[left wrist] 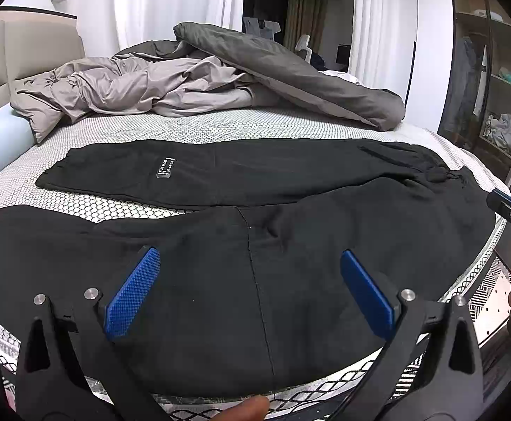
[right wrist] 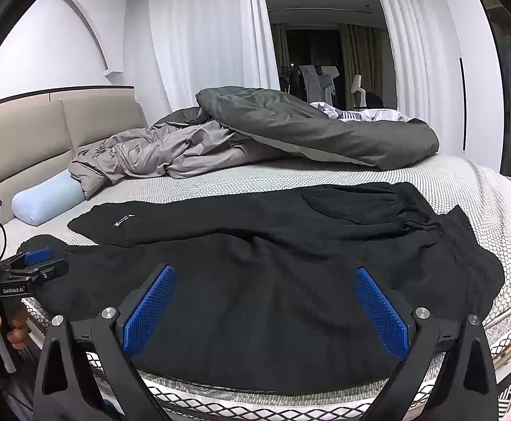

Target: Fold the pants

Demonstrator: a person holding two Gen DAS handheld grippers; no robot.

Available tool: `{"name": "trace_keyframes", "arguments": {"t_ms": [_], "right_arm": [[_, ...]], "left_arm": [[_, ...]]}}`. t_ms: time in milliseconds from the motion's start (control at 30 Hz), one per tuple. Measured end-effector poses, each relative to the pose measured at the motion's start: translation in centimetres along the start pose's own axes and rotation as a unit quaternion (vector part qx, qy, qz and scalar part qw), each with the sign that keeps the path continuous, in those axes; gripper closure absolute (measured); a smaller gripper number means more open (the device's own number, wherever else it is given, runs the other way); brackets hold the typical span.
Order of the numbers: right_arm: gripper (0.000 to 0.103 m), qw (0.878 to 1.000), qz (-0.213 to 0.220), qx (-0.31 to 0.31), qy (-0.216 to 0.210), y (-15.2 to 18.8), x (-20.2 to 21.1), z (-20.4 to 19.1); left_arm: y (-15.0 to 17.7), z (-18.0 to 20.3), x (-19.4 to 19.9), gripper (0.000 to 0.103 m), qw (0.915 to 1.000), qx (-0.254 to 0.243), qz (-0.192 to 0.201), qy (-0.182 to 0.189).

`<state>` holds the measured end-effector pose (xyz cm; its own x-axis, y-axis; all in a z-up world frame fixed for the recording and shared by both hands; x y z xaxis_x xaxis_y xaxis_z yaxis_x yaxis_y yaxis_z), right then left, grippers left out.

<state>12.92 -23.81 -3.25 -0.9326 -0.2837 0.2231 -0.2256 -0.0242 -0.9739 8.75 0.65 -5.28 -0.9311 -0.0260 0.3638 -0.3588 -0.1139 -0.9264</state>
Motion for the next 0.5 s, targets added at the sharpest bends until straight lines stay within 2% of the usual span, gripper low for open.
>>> {"name": "trace_keyframes", "arguments": {"t_ms": [500], "right_arm": [[0.000, 1.000, 0.000, 0.002, 0.000, 0.08, 0.09, -0.02]], "left_arm": [[-0.04, 0.01, -0.02, 0.001, 1.0000, -0.001, 0.000, -0.001]]}}
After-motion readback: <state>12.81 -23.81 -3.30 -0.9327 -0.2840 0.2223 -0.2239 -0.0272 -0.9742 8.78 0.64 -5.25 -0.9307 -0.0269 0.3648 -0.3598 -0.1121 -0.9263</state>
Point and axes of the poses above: each gripper's, at about its wrist camera, not at the fingertips, and x roughly against the way its jaws point, z to its right, y to its underside, the point moved 10 cm from there along -x, roughly the way its jaws point, and after that the axes turned 10 degrees about z, right-handed, at the moved point
